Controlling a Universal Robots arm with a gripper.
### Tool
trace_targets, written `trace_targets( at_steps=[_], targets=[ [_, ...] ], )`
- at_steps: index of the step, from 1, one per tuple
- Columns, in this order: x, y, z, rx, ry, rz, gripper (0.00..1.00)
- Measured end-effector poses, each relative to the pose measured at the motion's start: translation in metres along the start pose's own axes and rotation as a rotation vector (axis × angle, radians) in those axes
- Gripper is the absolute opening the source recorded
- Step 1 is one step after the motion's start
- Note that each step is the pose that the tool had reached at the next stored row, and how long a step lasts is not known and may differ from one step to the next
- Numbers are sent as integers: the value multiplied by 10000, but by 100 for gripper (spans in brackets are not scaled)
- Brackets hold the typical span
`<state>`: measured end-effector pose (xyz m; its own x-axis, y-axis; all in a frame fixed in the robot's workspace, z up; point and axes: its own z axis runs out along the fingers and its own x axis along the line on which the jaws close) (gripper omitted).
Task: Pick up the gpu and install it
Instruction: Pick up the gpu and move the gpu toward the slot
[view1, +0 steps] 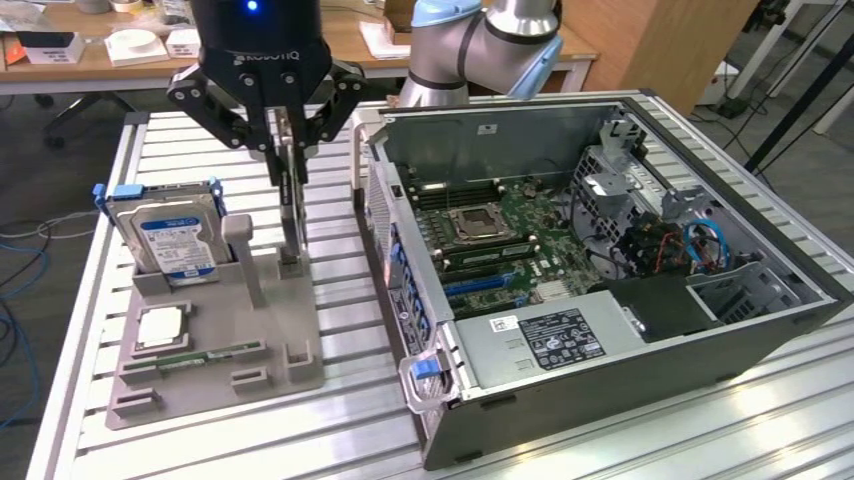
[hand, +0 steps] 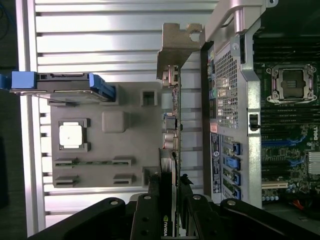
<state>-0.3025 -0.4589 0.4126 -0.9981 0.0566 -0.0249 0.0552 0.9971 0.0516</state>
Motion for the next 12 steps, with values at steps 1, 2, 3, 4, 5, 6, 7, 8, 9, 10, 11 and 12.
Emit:
trace_targets(
  at_steps=[1,2,3,4,5,6,7,8,9,10,11,12],
  targets=[
    [-8,1,0,-1,-1,-3,26],
    [-14,1,1,-1,-1,-5,26],
    [-19,1,1,-1,0,-5,26],
    [-25,2,1,0,0,-6,26],
    [-34,2,1,0,0,-7,26],
    [-43,2,2,0,0,-9,26],
    [-53,3,2,-1,0,-10,26],
    [-61,4,2,-1,0,-12,26],
    [-68,4,2,-1,0,-12,26],
    [-77,4,2,-1,1,-13,26],
    [-87,5,3,0,0,-14,26],
    [-98,6,3,0,1,-16,26]
  ],
)
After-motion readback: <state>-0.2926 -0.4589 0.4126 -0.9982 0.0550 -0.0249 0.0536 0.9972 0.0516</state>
